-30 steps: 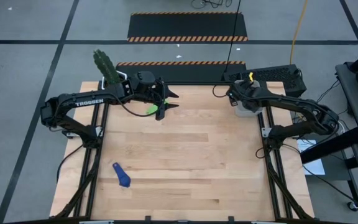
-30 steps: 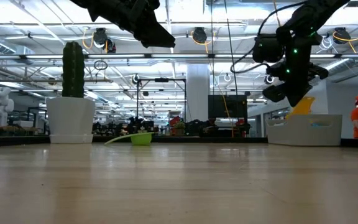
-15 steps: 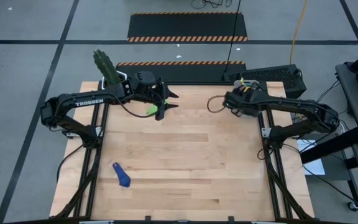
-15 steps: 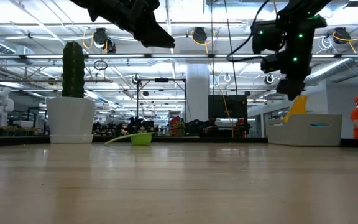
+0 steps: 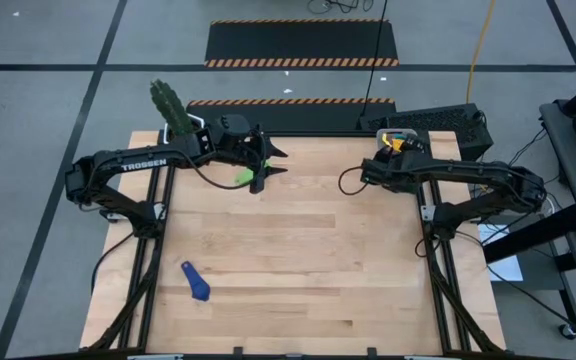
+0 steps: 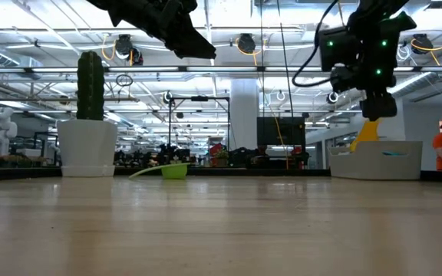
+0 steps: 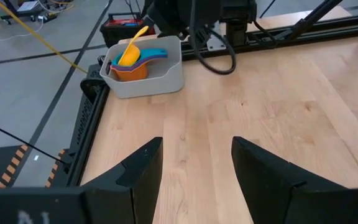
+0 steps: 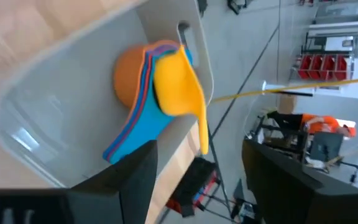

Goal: Nest measuring cups in basket
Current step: Stack the yellow measuring cup on top of the light blue measuring cup in the gray bin

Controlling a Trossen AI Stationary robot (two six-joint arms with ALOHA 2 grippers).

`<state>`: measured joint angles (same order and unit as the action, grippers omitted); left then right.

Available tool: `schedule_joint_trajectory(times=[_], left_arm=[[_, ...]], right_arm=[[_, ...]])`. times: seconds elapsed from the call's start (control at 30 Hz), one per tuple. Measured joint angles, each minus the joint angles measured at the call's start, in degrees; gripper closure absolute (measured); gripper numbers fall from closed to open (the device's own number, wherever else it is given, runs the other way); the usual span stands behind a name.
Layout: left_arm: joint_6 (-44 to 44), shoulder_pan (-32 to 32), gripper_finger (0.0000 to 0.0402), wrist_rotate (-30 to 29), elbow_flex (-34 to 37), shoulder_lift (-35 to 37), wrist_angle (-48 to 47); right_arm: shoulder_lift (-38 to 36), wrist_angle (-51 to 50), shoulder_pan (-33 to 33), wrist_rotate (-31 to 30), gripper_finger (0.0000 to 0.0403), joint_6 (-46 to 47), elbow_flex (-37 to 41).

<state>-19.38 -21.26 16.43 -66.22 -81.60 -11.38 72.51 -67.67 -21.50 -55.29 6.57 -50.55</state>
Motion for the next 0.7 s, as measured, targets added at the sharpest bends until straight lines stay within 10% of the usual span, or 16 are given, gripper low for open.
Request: schedule_joint_trajectory(times=[0.3, 0.7], left_arm=[[0.04, 0.02, 0.0206, 0.00, 0.00, 0.00, 0.38], [0.11, 0.02, 0.0206, 0.00, 0.00, 0.00, 0.76]], right_arm=[[0.00, 3.39, -2.16, -3.17, 0.0221, -1.73, 5.06], [0.00, 5.47, -2.18, -3.30, 0.0395, -2.77, 5.40]])
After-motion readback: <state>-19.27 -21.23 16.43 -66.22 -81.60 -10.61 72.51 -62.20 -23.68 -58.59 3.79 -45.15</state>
